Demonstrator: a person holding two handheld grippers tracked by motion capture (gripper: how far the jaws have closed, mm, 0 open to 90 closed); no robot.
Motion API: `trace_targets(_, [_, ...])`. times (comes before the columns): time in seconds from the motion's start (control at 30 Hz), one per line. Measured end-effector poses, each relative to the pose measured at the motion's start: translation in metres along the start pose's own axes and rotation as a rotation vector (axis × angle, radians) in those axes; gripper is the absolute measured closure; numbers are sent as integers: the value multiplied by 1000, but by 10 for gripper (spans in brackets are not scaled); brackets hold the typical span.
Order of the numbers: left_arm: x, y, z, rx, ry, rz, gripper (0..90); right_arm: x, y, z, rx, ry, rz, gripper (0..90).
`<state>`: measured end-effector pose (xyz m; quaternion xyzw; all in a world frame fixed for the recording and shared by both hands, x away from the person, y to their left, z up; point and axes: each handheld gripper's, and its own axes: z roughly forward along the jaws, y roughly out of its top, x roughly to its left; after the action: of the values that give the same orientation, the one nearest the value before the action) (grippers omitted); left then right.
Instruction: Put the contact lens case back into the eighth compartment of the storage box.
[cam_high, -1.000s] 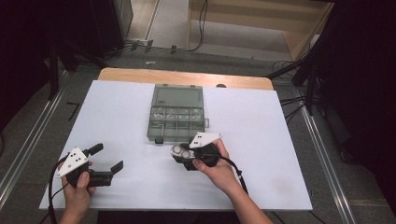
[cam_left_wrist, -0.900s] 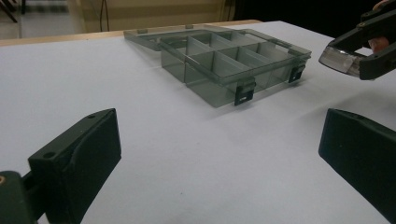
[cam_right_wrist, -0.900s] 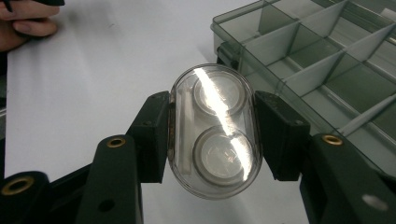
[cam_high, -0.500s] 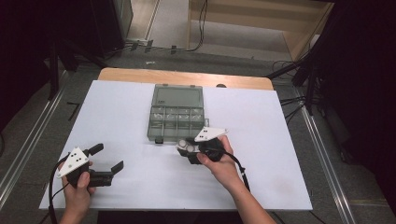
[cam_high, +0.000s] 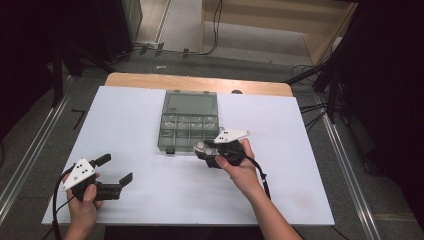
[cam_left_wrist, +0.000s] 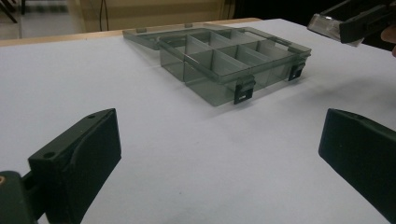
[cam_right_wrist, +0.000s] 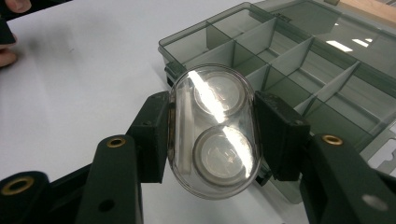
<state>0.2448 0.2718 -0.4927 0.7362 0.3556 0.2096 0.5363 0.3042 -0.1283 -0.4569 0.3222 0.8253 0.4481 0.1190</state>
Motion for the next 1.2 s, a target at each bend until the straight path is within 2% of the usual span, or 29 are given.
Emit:
trace_targets(0.73, [0,0,0,1,0,5,0,-23,7,4,-19,-67,72,470])
trace_targets(1.2, [0,0,0,2,0,6,0,-38,4,13,7,-140,116,470])
